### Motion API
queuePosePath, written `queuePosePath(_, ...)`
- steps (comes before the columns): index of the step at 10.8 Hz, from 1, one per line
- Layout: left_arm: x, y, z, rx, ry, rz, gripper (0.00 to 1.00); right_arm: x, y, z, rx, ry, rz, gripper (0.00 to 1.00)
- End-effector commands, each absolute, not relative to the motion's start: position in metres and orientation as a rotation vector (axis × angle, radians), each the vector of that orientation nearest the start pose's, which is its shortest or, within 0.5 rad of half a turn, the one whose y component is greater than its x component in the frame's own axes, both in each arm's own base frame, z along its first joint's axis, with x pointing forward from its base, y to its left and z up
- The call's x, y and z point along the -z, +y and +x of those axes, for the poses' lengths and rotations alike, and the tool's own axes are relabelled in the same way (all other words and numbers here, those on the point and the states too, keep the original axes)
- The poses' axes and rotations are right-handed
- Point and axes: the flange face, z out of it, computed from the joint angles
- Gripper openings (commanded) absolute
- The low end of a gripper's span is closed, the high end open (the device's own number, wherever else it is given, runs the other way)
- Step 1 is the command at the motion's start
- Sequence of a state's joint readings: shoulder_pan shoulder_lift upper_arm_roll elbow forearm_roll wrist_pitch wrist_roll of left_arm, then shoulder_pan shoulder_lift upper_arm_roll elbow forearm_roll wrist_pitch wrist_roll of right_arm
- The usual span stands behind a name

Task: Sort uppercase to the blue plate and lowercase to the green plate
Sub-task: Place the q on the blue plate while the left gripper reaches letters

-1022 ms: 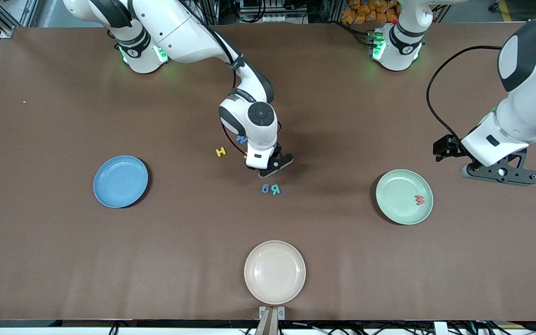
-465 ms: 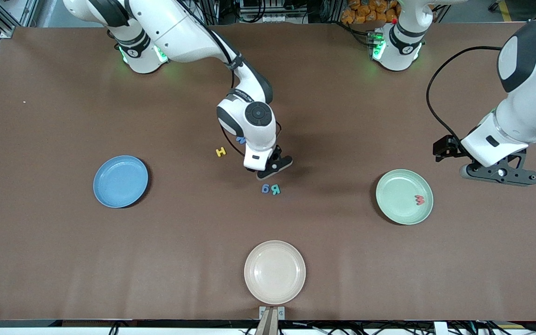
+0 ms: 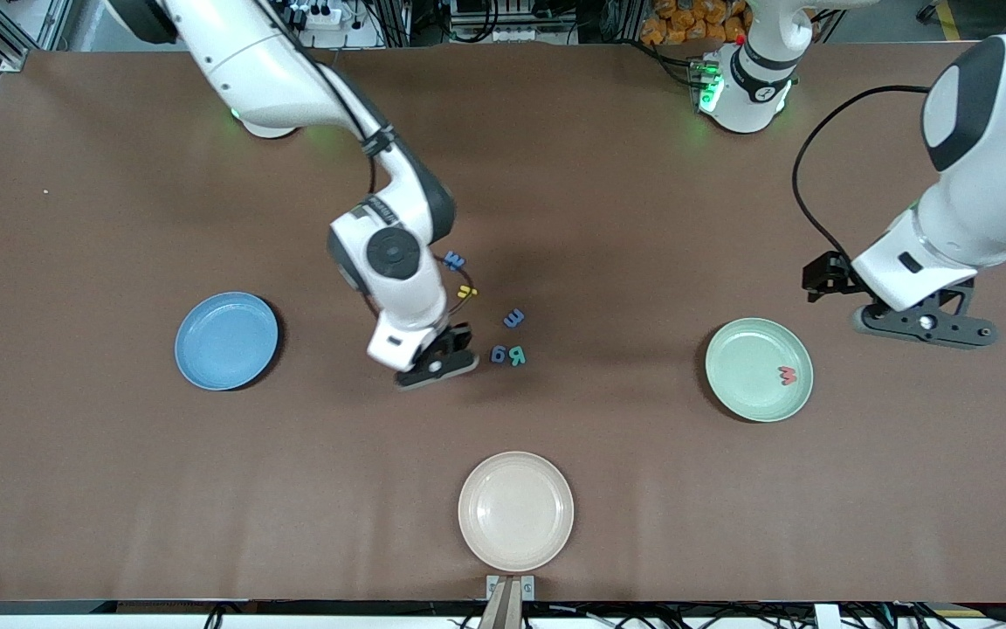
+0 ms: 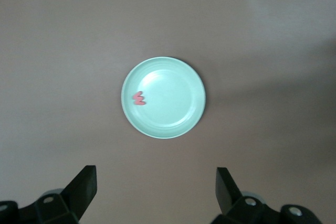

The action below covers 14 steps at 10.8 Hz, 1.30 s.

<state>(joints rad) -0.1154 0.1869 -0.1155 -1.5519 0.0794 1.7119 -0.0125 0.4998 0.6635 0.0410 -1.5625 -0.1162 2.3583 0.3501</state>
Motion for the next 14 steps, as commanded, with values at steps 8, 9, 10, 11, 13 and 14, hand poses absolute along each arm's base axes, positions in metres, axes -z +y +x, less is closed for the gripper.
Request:
queuePosePath(8,-0.453,-0.387,0.53,-0.079,0.025,-3.127,1.0,-0.271,0.088,0.658,-0.117,-0.012,-3.213,0.0)
queuePosePath(9,-0.446,-0.406,0.523,-0.051,-0.053,-3.145,1.0,-0.265,0.071,0.645,-0.114,-0.031,-3.209,0.0)
queuePosePath(10,-0.434,-0.423,0.517,-0.049,-0.129,-3.15,1.0,-0.257,0.061,0.631,-0.113,-0.031,-3.206,0.0)
queuePosePath(11,-0.42,-0.441,0.509,-0.051,-0.208,-3.152,1.0,-0.25,0.05,0.62,-0.131,-0.013,-3.205,0.0)
queuePosePath(13,-0.389,-0.471,0.496,-0.057,-0.402,-3.142,1.0,-0.243,0.04,0.603,-0.193,0.009,-3.206,0.0)
queuePosePath(14,-0.381,-0.477,0.495,-0.052,-0.5,-3.143,1.0,-0.234,0.027,0.593,-0.238,0.036,-3.203,0.0)
